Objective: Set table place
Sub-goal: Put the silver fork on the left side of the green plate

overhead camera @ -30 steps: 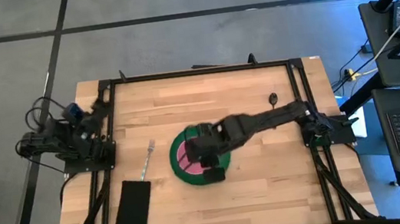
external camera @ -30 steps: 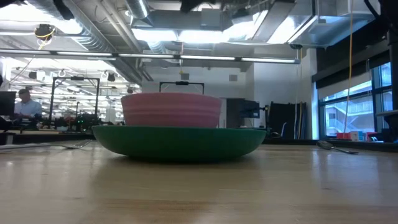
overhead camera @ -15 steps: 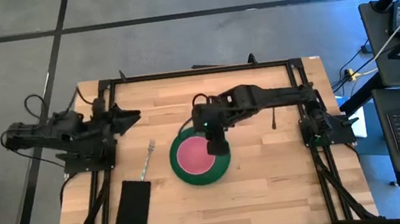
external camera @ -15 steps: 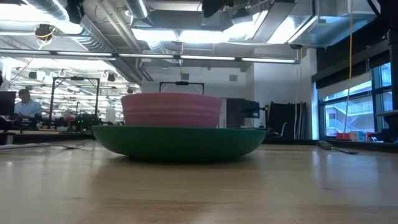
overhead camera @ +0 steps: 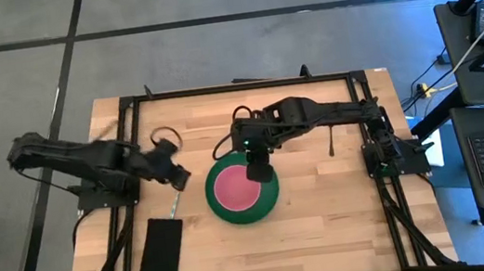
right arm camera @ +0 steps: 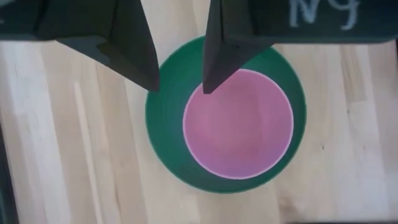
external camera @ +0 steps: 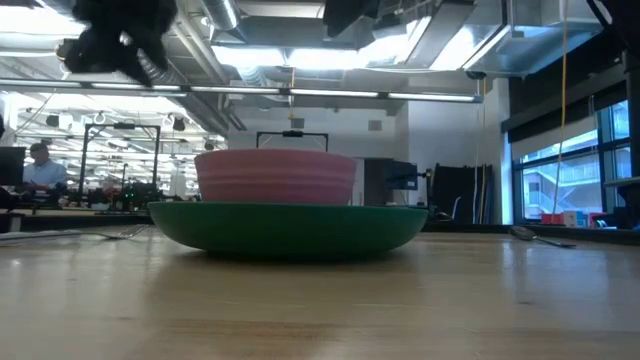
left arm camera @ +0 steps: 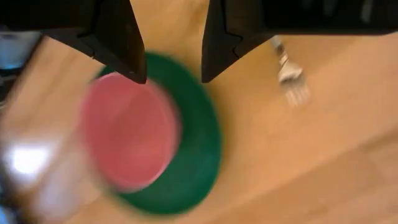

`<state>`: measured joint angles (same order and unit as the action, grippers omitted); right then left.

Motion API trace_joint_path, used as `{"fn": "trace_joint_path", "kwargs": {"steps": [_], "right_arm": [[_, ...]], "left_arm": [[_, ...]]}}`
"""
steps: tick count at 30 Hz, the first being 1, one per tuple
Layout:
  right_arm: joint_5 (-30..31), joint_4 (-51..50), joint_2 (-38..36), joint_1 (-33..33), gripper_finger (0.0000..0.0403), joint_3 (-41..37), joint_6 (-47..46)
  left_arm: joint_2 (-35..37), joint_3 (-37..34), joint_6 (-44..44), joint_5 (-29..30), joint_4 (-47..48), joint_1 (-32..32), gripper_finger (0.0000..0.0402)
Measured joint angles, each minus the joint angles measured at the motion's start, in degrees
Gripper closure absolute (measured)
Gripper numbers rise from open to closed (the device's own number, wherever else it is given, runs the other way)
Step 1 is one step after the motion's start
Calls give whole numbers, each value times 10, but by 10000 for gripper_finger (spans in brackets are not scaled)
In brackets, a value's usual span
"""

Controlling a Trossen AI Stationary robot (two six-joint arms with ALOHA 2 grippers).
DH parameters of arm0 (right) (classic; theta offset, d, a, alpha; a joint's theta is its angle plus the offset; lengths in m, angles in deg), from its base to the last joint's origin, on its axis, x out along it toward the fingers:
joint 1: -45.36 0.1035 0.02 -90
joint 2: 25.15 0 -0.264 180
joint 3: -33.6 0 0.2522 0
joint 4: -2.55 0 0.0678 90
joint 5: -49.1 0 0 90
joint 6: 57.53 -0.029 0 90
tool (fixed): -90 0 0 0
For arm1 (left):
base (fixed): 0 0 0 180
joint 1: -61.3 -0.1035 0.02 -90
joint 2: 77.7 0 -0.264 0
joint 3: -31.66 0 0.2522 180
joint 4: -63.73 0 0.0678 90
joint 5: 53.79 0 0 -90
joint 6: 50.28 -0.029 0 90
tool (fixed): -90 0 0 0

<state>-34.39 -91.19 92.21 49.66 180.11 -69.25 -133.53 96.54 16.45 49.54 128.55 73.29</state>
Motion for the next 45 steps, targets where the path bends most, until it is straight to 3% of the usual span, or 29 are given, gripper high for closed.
{"fn": "trace_joint_path", "kwargs": {"steps": [8, 19, 45], "right_arm": [[0, 9, 0, 0, 278, 0, 17], [0, 9, 1, 0, 278, 0, 18], [-1, 8, 1, 0, 278, 0, 17]], "left_arm": [[-125, 0, 76, -45, 37, 21, 255], [-208, 0, 95, -46, 120, 24, 255], [-219, -140, 157, -56, -69, 27, 260]]}}
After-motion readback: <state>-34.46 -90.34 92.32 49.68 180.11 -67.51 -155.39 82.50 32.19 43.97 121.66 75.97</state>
